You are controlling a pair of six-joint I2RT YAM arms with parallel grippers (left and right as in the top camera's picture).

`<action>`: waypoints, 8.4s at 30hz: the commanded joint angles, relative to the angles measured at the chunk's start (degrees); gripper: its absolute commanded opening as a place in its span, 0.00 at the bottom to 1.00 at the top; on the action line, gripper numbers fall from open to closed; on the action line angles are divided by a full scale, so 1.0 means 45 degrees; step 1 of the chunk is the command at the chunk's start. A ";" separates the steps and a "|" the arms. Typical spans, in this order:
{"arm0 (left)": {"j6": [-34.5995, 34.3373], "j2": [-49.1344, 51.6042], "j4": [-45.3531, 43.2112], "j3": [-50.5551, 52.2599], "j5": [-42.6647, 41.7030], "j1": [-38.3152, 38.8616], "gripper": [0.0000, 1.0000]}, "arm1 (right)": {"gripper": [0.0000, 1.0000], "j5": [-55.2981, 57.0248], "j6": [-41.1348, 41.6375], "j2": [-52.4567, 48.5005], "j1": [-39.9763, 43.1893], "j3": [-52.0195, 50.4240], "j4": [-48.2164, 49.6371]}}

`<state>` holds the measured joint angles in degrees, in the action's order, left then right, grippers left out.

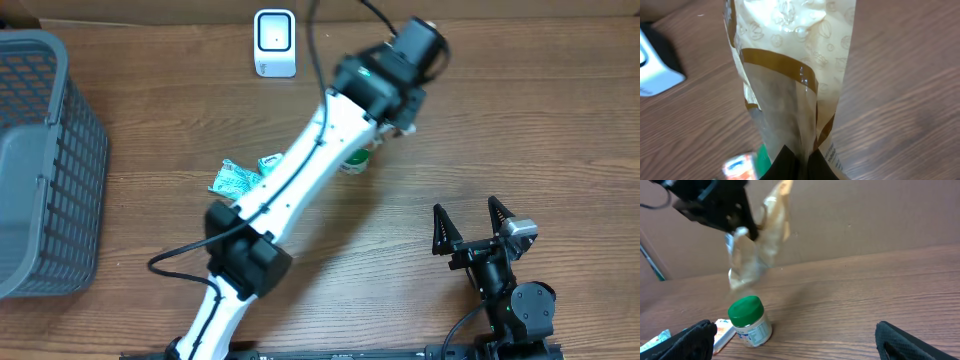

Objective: Scan the item barcode

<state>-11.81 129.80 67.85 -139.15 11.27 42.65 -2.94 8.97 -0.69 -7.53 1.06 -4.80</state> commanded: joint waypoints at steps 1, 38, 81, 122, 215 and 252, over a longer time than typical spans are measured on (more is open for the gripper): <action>-0.0486 0.0597 -0.0146 -0.0112 0.0792 0.0340 0.04 | 1.00 0.0063 -0.0005 0.0117 0.0044 -0.0131 0.0039; -0.3881 0.1093 0.2259 0.1321 0.0797 0.0228 0.04 | 1.00 0.0063 -0.0005 0.0117 0.0049 -0.0131 0.0034; 0.0908 -0.4930 0.4711 0.0515 -0.3274 -0.9787 1.00 | 1.00 0.0063 -0.0005 0.0117 0.0049 -0.0131 0.0034; 0.0918 -0.4891 0.4668 0.0534 -0.4707 -1.3333 1.00 | 1.00 0.0063 -0.0005 0.0117 0.0049 -0.0131 0.0039; 0.0918 -0.4891 0.4673 0.0534 -0.4707 -1.3308 0.99 | 0.75 0.1987 0.3555 -2.2736 -0.4571 1.6529 -0.6227; 0.0918 -0.4891 0.4673 0.0534 -0.4707 -1.3308 0.99 | 0.61 0.2773 0.3910 -2.3567 -0.1559 1.7680 -1.0700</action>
<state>-8.78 107.90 88.95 -136.49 -9.28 -17.26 8.38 26.72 -106.91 -17.15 75.92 -53.95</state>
